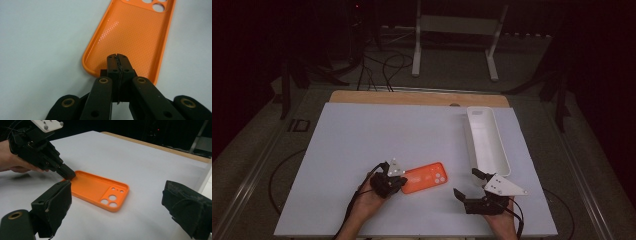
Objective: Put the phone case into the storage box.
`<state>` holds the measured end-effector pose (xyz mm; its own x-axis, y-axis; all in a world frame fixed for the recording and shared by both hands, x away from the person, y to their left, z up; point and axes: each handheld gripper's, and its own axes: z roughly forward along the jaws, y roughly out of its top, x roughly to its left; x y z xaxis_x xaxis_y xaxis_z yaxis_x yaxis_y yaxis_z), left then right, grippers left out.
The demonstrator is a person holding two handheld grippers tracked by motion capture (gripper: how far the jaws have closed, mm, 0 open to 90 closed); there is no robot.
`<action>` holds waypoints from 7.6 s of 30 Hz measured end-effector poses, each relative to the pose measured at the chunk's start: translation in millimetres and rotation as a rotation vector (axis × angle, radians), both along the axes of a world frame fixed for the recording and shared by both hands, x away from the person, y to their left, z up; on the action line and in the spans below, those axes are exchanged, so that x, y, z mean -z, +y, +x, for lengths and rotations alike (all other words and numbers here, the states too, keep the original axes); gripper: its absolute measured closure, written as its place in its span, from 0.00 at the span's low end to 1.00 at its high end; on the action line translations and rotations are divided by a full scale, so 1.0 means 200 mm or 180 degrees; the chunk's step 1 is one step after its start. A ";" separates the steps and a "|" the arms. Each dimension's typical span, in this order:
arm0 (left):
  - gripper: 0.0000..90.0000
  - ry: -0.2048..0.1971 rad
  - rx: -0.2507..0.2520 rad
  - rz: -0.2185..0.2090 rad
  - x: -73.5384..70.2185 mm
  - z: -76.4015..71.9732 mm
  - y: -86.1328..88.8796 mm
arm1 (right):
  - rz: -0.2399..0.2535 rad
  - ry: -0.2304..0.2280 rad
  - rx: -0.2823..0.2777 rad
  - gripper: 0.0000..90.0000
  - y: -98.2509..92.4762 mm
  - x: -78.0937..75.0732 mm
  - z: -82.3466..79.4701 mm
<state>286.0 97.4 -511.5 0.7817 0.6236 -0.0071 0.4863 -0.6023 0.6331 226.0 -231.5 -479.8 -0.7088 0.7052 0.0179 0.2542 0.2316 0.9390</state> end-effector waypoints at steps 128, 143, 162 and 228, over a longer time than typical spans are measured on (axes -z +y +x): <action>0.00 -0.0637 -0.0009 -0.0446 -0.23 -0.01 0.35 | 0.0083 -0.0049 0.0063 0.10 -0.05 0.00 0.03; 0.00 -0.0453 0.0232 -0.0213 -0.19 0.02 0.23 | 0.0082 -0.0059 0.0062 0.10 -0.04 0.00 0.03; 0.00 -0.0254 0.0344 -0.0080 -0.13 0.05 0.14 | 0.0081 -0.0064 0.0063 0.10 -0.05 0.00 0.02; 0.14 0.0296 0.0608 0.0430 0.00 0.10 0.10 | 0.0064 -0.0059 0.0052 0.10 -0.04 0.00 0.02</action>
<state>306.2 116.5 -511.0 0.8853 0.4649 -0.0112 0.4080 -0.7649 0.4984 230.9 -240.2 -479.5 -0.6975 0.7163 0.0192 0.2404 0.2087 0.9480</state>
